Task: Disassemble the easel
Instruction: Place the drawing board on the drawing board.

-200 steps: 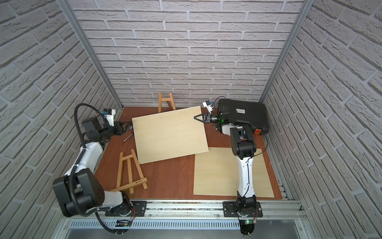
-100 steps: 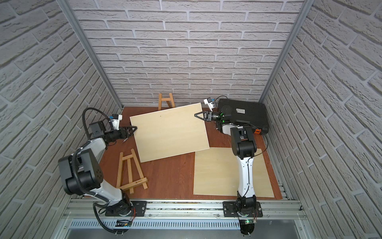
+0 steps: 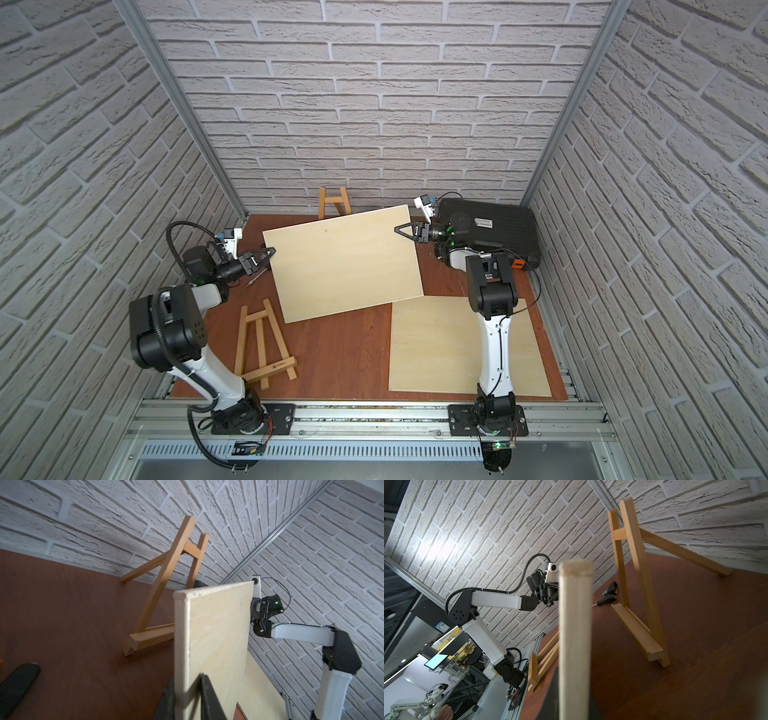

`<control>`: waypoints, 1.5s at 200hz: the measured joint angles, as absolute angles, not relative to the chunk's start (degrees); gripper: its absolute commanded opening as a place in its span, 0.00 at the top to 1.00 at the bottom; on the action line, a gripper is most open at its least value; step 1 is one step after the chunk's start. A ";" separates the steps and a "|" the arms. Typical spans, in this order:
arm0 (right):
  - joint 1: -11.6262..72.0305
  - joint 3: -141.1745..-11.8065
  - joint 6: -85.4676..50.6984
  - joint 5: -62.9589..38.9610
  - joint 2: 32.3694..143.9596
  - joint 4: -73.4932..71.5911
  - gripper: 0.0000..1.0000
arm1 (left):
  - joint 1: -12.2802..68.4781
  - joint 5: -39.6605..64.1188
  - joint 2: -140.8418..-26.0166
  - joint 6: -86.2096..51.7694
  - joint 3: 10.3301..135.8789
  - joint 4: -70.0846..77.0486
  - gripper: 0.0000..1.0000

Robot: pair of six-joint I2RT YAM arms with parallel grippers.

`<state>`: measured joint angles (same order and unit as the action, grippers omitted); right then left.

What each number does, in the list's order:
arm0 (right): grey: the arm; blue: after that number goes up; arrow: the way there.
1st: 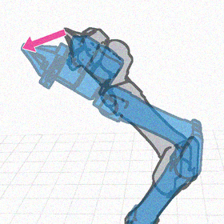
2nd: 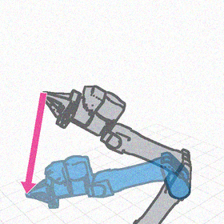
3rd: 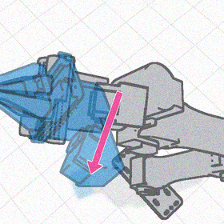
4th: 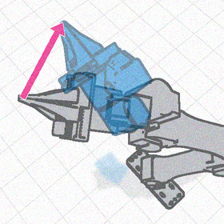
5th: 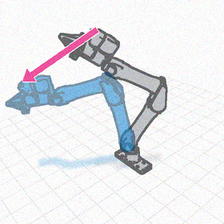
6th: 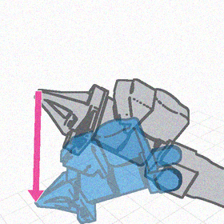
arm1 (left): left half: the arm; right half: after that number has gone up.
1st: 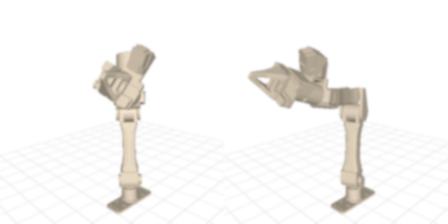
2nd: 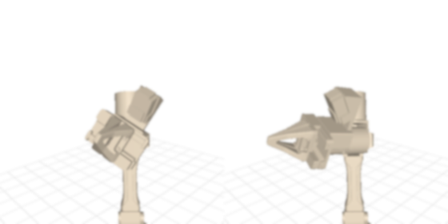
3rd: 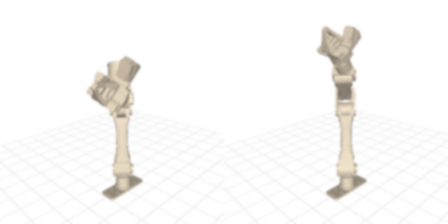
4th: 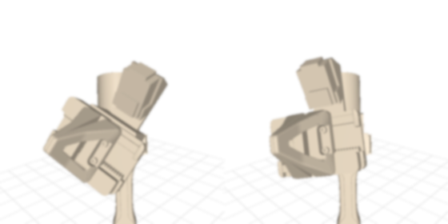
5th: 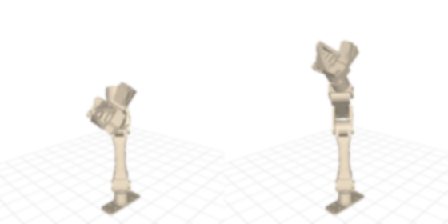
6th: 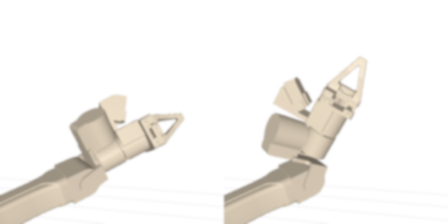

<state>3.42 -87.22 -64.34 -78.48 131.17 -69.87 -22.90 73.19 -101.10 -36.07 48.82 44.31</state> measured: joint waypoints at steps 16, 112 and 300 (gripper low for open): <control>3.29 -87.70 -64.38 -78.59 131.17 -70.15 0.94 | -22.74 73.43 -101.69 -38.74 48.62 47.83 0.94; 2.70 -83.33 -60.88 -78.39 124.29 -63.24 0.94 | -21.56 69.71 -90.72 -28.91 51.27 25.96 1.00; -1.13 -61.36 -2.00 -67.83 77.73 30.35 0.94 | -13.39 56.36 -75.94 -23.05 41.04 7.77 1.00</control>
